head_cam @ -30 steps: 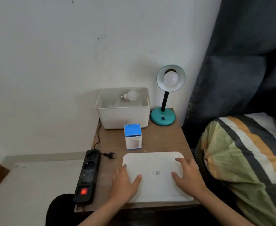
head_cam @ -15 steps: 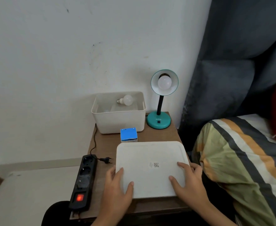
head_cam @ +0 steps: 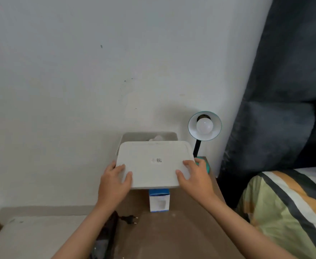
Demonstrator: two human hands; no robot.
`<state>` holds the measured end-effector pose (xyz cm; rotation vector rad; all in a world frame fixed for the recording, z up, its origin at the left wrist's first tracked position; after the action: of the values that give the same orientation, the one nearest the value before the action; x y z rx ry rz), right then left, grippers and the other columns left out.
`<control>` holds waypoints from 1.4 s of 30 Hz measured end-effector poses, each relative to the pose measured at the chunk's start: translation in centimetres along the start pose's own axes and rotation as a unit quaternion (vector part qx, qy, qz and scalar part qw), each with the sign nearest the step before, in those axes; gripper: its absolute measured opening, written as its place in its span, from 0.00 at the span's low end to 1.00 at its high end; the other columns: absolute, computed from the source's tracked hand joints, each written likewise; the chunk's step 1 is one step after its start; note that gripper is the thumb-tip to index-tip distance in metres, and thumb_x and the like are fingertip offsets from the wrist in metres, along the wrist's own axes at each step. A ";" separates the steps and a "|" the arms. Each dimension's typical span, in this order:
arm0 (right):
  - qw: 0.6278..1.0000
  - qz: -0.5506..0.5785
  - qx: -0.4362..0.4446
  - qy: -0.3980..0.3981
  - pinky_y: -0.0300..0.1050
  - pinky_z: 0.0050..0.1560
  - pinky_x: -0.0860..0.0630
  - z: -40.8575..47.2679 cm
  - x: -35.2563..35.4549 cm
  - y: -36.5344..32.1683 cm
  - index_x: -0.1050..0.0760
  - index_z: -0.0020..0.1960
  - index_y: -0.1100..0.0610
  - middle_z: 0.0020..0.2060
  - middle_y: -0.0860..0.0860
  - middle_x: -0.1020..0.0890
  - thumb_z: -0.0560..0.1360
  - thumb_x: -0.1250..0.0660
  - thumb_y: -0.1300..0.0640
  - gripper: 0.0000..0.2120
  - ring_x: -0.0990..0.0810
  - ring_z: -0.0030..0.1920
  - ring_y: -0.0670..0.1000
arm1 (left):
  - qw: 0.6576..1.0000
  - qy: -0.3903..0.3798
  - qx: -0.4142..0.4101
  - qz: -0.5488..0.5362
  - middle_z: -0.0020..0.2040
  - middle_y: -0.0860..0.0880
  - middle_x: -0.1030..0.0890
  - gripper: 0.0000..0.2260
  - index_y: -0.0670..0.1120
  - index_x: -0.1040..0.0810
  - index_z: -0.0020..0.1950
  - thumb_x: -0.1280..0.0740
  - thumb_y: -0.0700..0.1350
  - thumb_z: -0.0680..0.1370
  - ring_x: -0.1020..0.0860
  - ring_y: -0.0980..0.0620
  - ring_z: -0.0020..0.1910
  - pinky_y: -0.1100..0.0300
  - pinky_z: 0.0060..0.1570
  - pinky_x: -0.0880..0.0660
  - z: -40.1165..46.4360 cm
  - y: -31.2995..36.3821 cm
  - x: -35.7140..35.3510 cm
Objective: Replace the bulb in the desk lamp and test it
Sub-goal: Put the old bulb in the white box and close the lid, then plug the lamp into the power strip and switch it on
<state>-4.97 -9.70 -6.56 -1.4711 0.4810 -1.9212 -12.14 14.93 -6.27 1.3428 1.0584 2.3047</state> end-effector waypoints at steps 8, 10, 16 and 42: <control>0.999 -0.013 -0.006 -0.041 0.48 0.57 0.25 8.4 -4.3 -1.4 0.30 0.64 0.60 0.65 0.61 0.34 0.73 0.35 0.48 0.24 0.27 0.60 0.60 | 1.000 -0.020 0.004 0.021 0.66 0.38 0.27 0.18 0.38 0.24 0.60 0.33 0.46 0.74 0.30 0.42 0.66 0.53 0.65 0.34 9.2 -1.3 -1.4; 0.999 -0.017 -0.012 -0.045 0.48 0.56 0.25 9.7 -4.9 -1.2 0.30 0.64 0.60 0.65 0.62 0.34 0.74 0.35 0.48 0.24 0.27 0.60 0.61 | 0.999 -0.025 -0.001 0.026 0.63 0.39 0.25 0.17 0.38 0.23 0.60 0.33 0.46 0.74 0.28 0.42 0.64 0.55 0.63 0.32 10.6 -1.4 -2.0; 0.997 -0.024 -0.034 -0.062 0.49 0.53 0.25 12.1 -6.6 -0.6 0.30 0.64 0.60 0.64 0.61 0.35 0.74 0.36 0.48 0.23 0.25 0.57 0.61 | 0.998 -0.051 -0.007 0.041 0.60 0.40 0.23 0.18 0.37 0.24 0.59 0.34 0.46 0.74 0.26 0.43 0.60 0.56 0.59 0.30 13.3 -2.0 -3.7; 0.993 0.043 0.113 -0.016 0.46 0.68 0.39 5.6 -7.8 -3.7 0.29 0.64 0.59 0.69 0.59 0.36 0.75 0.36 0.54 0.19 0.40 0.72 0.56 | 0.998 -0.058 0.025 -0.010 0.75 0.44 0.41 0.27 0.44 0.39 0.72 0.38 0.53 0.77 0.44 0.49 0.75 0.52 0.72 0.43 5.4 -5.5 -4.0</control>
<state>0.49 -1.06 -8.03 -1.3127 0.2972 -1.8156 -6.16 19.00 -11.06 1.4587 1.0928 2.1700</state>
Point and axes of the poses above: each hand's wrist, its own z-axis towards the middle knuckle, its own x-axis out of the back of the hand, y = z × x, the point moved 5 cm from there along z, towards the middle knuckle
